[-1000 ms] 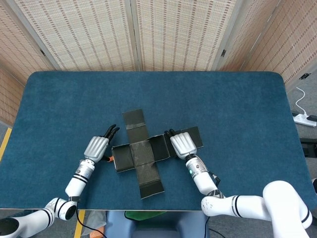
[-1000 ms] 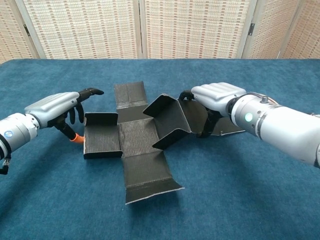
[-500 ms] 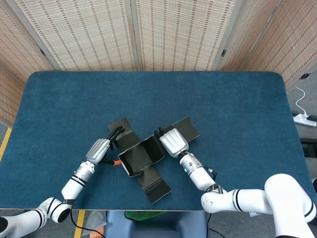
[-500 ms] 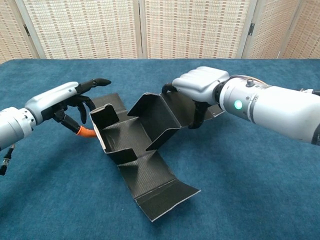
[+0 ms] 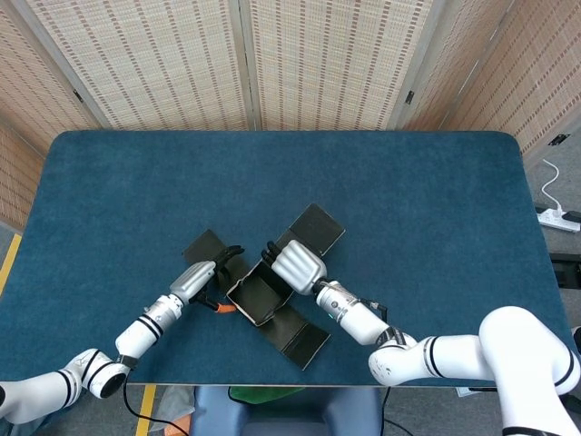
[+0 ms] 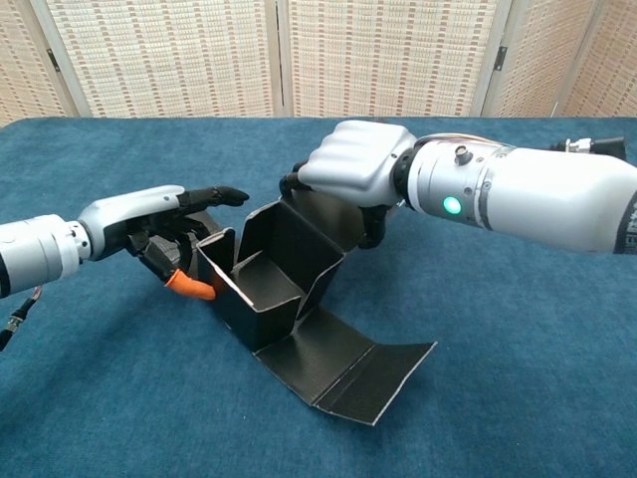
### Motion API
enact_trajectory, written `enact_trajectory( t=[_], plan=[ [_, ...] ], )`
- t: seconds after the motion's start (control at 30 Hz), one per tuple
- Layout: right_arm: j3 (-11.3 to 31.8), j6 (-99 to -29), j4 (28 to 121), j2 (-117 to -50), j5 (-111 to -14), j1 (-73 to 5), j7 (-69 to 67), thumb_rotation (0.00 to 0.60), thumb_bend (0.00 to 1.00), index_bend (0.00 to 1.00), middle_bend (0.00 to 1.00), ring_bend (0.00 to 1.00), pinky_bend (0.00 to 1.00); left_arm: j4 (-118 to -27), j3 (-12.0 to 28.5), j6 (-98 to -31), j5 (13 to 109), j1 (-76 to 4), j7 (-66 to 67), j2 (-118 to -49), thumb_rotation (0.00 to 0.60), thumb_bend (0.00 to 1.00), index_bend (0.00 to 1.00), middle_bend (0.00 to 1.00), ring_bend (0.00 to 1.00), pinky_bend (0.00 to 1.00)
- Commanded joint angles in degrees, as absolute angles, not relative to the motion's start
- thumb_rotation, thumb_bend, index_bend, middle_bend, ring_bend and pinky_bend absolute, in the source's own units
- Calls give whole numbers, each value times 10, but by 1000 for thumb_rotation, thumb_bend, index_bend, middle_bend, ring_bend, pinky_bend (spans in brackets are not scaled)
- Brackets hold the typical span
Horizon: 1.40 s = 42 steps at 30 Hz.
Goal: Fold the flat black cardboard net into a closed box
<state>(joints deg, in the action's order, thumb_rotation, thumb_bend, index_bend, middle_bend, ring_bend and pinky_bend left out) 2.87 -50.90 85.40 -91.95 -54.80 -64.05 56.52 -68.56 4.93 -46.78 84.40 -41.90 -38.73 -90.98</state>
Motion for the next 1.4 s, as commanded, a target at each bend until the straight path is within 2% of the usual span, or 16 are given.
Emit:
enact_trajectory(
  t=[0.03,0.33,0.53,0.67,0.77,0.93,1.0,1.2,1.4],
  plan=[
    [15,-499,848,-912,-583,-649,567,600,237,252,347,793,980,-691,40,-436,846,-436,-425,-897,600,171,0,0,436,611],
    [3,-492,828,-909,-674,-661,553,600,248,252,349,797,980,-691,7,-395,895,-472,-564,-882,600,172,0,0,436,626],
    [8,-486,809,-917,-718,-665,520,600,251,252,341,798,981,-673,-17,-404,927,-489,-648,-887,600,172,3,0,436,622],
    [11,-483,793,-926,-738,-665,502,600,255,252,331,798,981,-650,-34,-419,943,-493,-697,-898,600,172,59,18,455,619],
    [14,-481,786,-932,-744,-664,495,600,256,248,285,798,985,-633,-44,-430,950,-495,-717,-907,600,172,127,79,480,620],
    [20,-468,788,-932,-743,-663,481,600,295,14,82,776,1000,-621,-52,-439,950,-498,-752,-915,600,172,251,216,522,624],
    [22,-466,790,-930,-747,-663,478,600,314,0,22,759,1000,-618,-57,-439,951,-501,-758,-916,600,171,286,246,525,625],
    [28,-466,797,-925,-734,-657,493,600,334,0,0,706,1000,-619,-63,-440,945,-505,-757,-915,600,171,338,296,525,620],
    [28,-486,837,-898,-732,-635,480,600,333,0,0,685,1000,-626,-59,-439,923,-498,-746,-909,600,171,341,300,525,613]
  ],
)
